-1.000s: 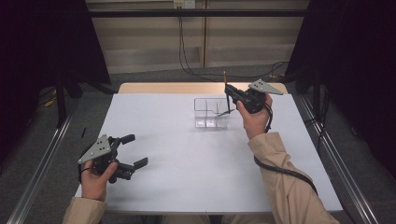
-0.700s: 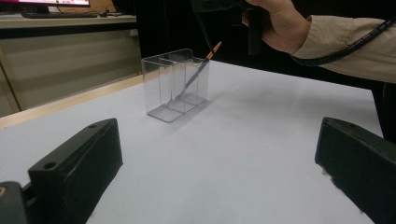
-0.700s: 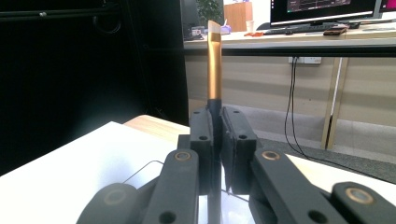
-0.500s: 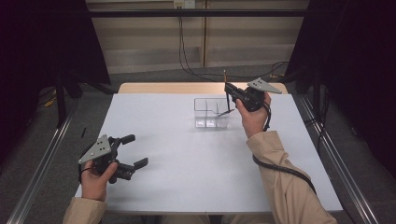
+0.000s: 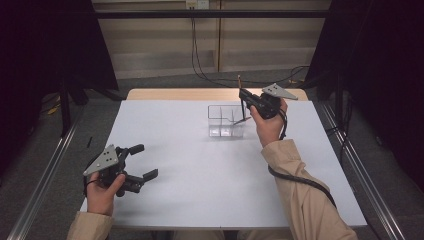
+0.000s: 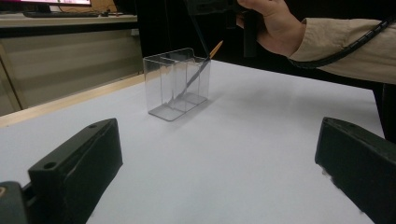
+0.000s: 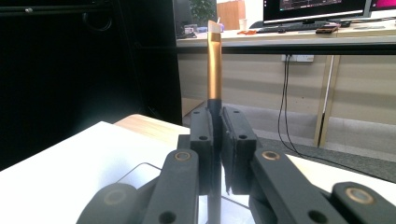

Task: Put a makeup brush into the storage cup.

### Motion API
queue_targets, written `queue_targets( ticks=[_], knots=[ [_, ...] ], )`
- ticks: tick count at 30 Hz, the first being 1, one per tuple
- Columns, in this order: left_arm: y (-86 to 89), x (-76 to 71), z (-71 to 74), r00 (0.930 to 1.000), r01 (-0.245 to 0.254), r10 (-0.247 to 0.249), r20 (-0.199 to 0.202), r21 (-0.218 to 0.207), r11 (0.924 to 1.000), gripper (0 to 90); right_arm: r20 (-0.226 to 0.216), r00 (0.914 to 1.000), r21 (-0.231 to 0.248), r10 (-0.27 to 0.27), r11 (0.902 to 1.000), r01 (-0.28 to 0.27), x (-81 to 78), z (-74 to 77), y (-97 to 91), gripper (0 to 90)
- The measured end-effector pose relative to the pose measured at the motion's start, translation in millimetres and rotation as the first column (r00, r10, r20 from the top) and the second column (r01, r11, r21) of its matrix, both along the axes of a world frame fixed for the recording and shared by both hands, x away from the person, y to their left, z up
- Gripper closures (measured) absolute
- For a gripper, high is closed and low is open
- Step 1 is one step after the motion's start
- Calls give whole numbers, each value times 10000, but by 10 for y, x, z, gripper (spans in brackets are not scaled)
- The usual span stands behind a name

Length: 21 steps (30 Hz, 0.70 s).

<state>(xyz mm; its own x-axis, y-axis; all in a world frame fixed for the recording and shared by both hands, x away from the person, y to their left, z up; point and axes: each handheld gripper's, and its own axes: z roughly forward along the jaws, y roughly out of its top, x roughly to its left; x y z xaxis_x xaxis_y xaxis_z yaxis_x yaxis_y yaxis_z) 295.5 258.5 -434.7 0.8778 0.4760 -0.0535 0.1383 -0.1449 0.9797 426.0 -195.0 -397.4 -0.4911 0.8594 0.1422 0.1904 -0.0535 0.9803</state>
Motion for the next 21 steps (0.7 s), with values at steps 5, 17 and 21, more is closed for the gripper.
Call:
queue_targets(
  ticks=[5,17,21],
  knots=[
    [2,1,-5,10000,30,-30,-20,-35,10000,5,36,10000,-45,31,10000,-31,11,-9,26,836],
    [4,2,-12,10000,5,-6,-14,-43,10000,5,-77,10000,-108,34,9999,-35,58,-48,33,836],
    [1,4,-14,10000,5,-5,-9,-12,10000,6,-76,9999,-140,70,9999,-71,64,-61,47,836]
  ],
)
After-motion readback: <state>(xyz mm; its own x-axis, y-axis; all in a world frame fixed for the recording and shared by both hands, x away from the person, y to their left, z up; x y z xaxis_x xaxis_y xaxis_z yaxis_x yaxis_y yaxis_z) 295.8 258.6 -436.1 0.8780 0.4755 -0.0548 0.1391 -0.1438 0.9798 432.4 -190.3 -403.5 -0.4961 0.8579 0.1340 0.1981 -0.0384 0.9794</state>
